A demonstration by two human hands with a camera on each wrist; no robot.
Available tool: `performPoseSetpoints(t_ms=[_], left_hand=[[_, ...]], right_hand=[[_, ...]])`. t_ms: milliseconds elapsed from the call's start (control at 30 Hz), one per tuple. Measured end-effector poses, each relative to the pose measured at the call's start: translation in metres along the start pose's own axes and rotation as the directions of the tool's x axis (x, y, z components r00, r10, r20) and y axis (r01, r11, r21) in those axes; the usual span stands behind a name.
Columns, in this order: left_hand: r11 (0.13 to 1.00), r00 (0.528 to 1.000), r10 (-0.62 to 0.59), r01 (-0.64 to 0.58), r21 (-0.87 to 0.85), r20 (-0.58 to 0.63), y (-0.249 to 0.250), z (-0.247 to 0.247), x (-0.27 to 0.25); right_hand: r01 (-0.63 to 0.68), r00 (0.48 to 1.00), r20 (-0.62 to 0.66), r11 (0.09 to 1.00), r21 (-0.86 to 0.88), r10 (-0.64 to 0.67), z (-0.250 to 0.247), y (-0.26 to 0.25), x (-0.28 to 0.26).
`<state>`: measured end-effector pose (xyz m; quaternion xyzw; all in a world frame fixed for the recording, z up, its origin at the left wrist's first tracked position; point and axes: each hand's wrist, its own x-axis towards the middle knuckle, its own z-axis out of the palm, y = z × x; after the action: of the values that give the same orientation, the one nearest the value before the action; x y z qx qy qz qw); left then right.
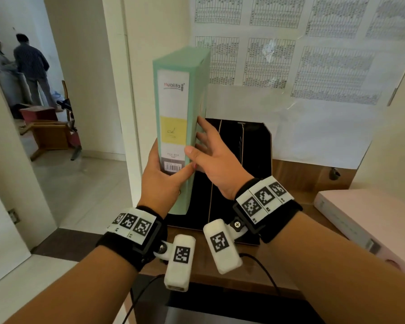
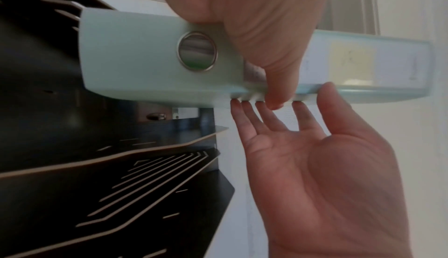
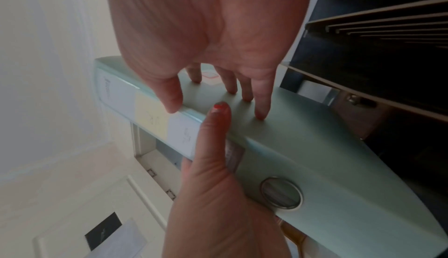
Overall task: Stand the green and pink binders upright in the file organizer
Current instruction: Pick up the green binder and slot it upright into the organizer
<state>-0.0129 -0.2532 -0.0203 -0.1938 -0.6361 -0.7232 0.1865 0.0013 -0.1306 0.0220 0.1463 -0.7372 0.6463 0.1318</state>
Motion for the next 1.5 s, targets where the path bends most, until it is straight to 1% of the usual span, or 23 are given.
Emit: performPoseSetpoints(t_ms=[100,200,400,533,667,833,1033,1267,1400,1500], left_hand=[[0.997,1.0,-0.023,0.024,0.071,-0.012,-0.013,0.002,-0.005],[0.993,0.999,-0.052,0.053,0.107,-0.009,-0.022,0.003,-0.007],[0.985,0.995,-0.097,0.096,0.14,0.0,-0.036,0.006,-0.012],[0.98,0.994,-0.105,0.098,0.174,0.029,-0.046,0.003,-0.011],[0.968,0.987,-0.152,0.138,0.211,0.051,-0.053,0.002,-0.01],[0.958,0.977,-0.203,0.185,0.22,0.061,-0.06,0.004,-0.005],[0.956,0.967,-0.237,0.215,0.199,0.094,-0.059,0.006,0.004],[0.958,0.971,-0.221,0.2,0.207,0.086,-0.059,0.009,0.007],[0.955,0.971,-0.225,0.204,0.217,0.08,-0.059,0.006,0.009],[0.959,0.979,-0.19,0.17,0.227,0.07,-0.056,0.004,0.01]], right_hand=[[-0.063,0.998,0.014,0.998,0.023,0.063,-0.001,0.013,0.0],[-0.118,0.993,0.018,0.992,0.052,0.117,-0.002,0.021,-0.001],[-0.173,0.985,-0.013,0.984,0.053,0.174,-0.002,0.035,-0.001],[-0.204,0.978,-0.03,0.977,0.059,0.206,0.003,0.043,0.001],[-0.246,0.969,-0.033,0.969,0.001,0.245,0.007,0.049,0.001],[-0.269,0.963,-0.029,0.962,-0.052,0.267,0.009,0.048,0.003],[-0.287,0.957,-0.058,0.957,-0.047,0.284,0.014,0.049,0.006],[-0.29,0.955,-0.072,0.957,-0.022,0.288,0.014,0.053,0.009],[-0.3,0.953,-0.06,0.954,-0.027,0.298,0.011,0.049,0.007],[-0.285,0.957,-0.064,0.958,-0.012,0.284,0.011,0.042,0.002]])
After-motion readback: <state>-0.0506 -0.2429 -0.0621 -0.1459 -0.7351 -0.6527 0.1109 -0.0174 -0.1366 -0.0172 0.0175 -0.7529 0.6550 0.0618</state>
